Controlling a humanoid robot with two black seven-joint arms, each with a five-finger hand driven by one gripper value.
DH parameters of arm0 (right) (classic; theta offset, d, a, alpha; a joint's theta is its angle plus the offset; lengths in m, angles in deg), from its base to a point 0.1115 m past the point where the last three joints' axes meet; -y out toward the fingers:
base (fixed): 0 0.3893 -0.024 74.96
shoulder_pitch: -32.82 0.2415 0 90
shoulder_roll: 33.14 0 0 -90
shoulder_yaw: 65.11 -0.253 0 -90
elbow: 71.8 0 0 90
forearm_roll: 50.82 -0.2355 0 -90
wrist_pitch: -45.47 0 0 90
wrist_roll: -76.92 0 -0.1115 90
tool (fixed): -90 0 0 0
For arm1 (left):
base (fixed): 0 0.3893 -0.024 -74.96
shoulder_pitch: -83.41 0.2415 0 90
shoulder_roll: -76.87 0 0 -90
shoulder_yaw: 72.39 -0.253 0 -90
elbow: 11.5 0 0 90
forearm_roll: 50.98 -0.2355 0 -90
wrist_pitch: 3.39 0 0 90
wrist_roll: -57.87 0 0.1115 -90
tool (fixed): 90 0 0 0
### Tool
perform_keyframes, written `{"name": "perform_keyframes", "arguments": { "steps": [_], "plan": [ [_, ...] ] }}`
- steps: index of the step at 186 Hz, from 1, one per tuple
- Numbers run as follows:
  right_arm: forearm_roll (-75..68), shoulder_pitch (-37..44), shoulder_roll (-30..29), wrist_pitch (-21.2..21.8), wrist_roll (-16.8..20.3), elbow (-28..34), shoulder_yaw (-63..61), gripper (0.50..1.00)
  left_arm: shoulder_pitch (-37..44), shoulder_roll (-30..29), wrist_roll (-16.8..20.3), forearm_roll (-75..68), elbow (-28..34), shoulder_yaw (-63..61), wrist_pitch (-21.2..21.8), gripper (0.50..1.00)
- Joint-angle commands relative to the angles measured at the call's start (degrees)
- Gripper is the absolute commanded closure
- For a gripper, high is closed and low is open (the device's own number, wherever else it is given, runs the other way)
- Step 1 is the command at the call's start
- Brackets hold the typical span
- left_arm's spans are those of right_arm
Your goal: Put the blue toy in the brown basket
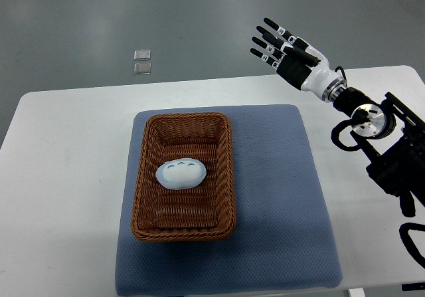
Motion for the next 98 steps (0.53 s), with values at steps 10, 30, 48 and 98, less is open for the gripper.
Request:
{"name": "perform_keyframes", "arguments": {
  "steps": [10,30,48,98],
  "plan": [
    [-4.47,-3.16,-0.69,0.66,-2.10,-3.60,-0.32,0.591,0.00,0.00,-0.01,0.00,0.01,0.09,0.00,0.500],
    [-5.00,-3.51,-0.69,1.62,-2.98,-6.86,-0.32,0.591,0.00,0.00,0.07,-0.08,0.01,0.09,0.00,0.500],
    [-5.70,-3.60,-0.69,3.03,-2.98,-7.65,-0.40,0.591,0.00,0.00,-0.01,-0.08,0.01,0.09,0.00,0.500],
    [-6.49,-3.86,-0.78,3.30,-3.07,-7.65,-0.32,0.589,0.00,0.00,-0.01,-0.08,0.01,0.00,0.00,0.500]
  ]
}}
